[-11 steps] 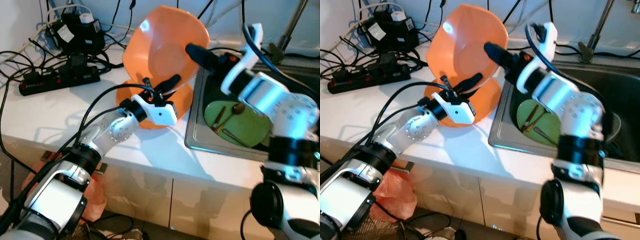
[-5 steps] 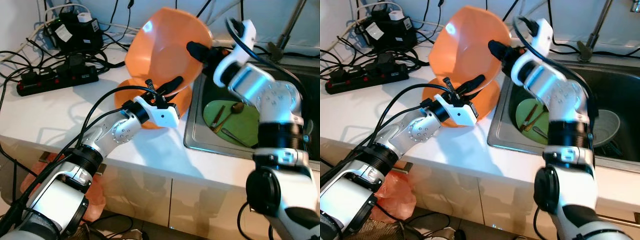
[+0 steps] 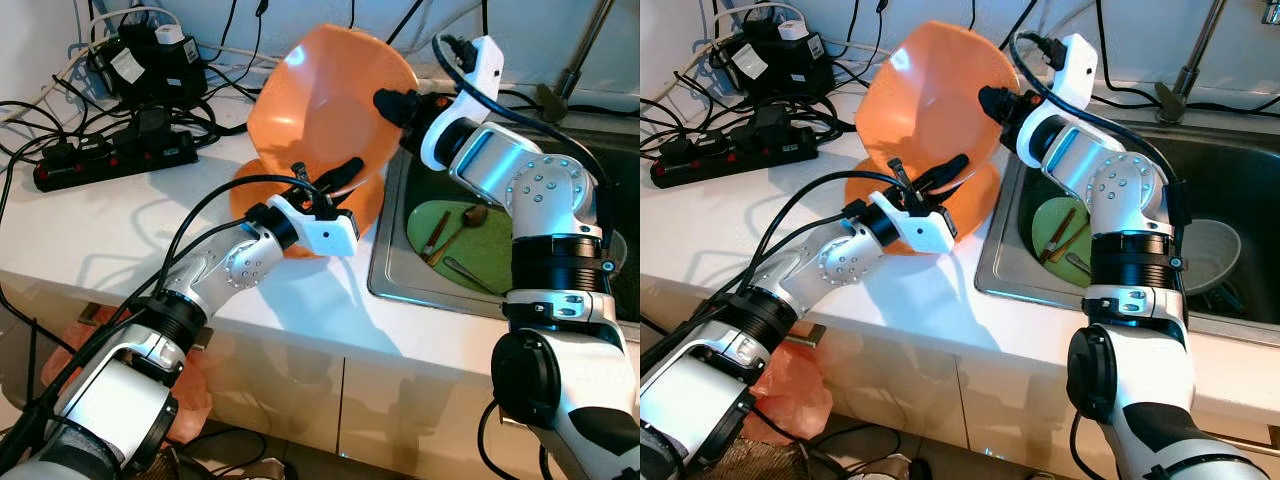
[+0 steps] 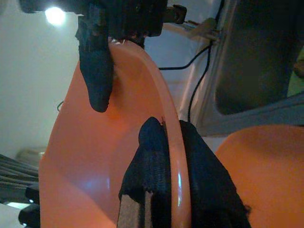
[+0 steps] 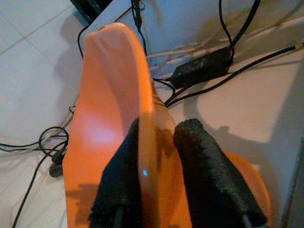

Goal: Kitchen organization

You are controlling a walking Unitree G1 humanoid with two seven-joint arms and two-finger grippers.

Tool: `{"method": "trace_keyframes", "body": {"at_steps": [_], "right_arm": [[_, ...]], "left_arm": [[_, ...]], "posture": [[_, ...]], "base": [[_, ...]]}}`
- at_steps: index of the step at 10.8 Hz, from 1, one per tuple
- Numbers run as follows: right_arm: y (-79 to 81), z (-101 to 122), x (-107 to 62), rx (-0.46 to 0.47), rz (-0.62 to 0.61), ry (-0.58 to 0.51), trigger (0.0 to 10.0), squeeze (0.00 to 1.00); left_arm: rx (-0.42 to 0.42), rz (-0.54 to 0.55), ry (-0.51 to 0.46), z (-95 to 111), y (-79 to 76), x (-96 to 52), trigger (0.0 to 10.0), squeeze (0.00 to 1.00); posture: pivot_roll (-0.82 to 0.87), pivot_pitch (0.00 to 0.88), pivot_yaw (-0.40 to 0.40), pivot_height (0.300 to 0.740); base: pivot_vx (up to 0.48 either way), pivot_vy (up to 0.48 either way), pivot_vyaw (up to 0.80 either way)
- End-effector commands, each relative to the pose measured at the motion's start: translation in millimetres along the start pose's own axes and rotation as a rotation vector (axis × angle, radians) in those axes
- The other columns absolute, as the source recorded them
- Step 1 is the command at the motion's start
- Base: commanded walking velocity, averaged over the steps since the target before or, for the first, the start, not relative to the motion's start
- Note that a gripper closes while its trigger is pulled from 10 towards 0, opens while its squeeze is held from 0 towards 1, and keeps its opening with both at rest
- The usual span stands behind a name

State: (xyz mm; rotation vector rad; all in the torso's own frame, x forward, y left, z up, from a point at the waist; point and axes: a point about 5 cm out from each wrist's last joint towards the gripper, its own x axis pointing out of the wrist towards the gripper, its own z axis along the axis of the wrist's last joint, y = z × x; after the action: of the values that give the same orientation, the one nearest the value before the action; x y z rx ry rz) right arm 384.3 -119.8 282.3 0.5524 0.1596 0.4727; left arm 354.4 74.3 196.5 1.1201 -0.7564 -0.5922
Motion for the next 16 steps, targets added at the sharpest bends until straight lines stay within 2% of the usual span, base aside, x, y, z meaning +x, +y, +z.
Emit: {"method": "trace_keyframes", "body": {"at_steps": [1, 2, 3, 4, 8, 9, 10, 11, 12, 16], "right_arm": [[-9.5, 4.9, -2.0, -0.018, -0.077, -0.009, 0.0, 0.0], [-9.9, 4.2, -1.8, -0.018, -0.079, -0.006, 0.0, 0.0], [-10.3, 3.7, -1.7, -0.016, -0.08, -0.004, 0.0, 0.0], [-11.8, 2.0, -1.7, -0.01, -0.085, 0.0, 0.0, 0.0], [-20.3, 0.1, -1.2, 0.051, -0.106, -0.019, 0.0, 0.0], [-22.7, -0.7, -1.2, 0.071, -0.115, -0.032, 0.0, 0.0], [-23.8, -0.5, -1.5, 0.074, -0.121, -0.037, 0.0, 0.0], [-34.9, 4.2, -5.5, 0.068, -0.179, -0.089, 0.0, 0.0], [-43.0, 6.1, -8.6, 0.061, -0.221, -0.111, 0.0, 0.0], [-43.0, 6.1, -8.6, 0.061, -0.221, -0.111, 0.0, 0.0]], "left_arm": [[0.023, 0.029, -0.085, 12.5, 7.7, 7.1, 0.0, 0.0], [0.026, 0.029, -0.083, 12.3, 7.7, 7.0, 2.9, 0.0], [0.029, 0.03, -0.085, 12.6, 7.9, 7.2, 7.9, 0.0], [0.012, 0.049, -0.099, 14.7, 9.6, 7.2, 10.0, 1.0], [-0.032, 0.096, -0.177, 25.1, 16.4, 7.8, 10.0, 1.0], [-0.063, 0.15, -0.221, 31.4, 25.5, 7.5, 10.0, 1.0], [-0.072, 0.159, -0.226, 32.5, 27.3, 7.6, 10.0, 1.0], [-0.125, 0.203, -0.241, 37.7, 36.1, 9.1, 10.0, 1.0], [-0.141, 0.219, -0.244, 39.6, 38.7, 9.0, 10.0, 1.0], [-0.141, 0.219, -0.244, 39.6, 38.7, 9.0, 10.0, 1.0]], "posture": [[0.01, 0.047, 0.053, 0.74], [0.01, 0.048, 0.052, 0.74], [0.01, 0.049, 0.052, 0.74], [0.01, 0.049, 0.053, 0.74], [0.01, 0.048, 0.055, 0.74], [0.01, 0.048, 0.054, 0.74], [0.01, 0.049, 0.053, 0.74], [0.01, 0.05, 0.053, 0.74], [0.01, 0.052, 0.055, 0.74], [0.01, 0.052, 0.055, 0.74]], "base": [[0.0, 0.0, 0.0], [0.0, 0.0, 0.0], [0.0, 0.0, 0.0], [0.0, 0.0, 0.0], [0.0, 0.0, 0.0], [0.0, 0.0, 0.0], [0.0, 0.0, 0.0], [0.0, 0.0, 0.0], [0.0, 0.0, 0.0], [0.0, 0.0, 0.0]]}}
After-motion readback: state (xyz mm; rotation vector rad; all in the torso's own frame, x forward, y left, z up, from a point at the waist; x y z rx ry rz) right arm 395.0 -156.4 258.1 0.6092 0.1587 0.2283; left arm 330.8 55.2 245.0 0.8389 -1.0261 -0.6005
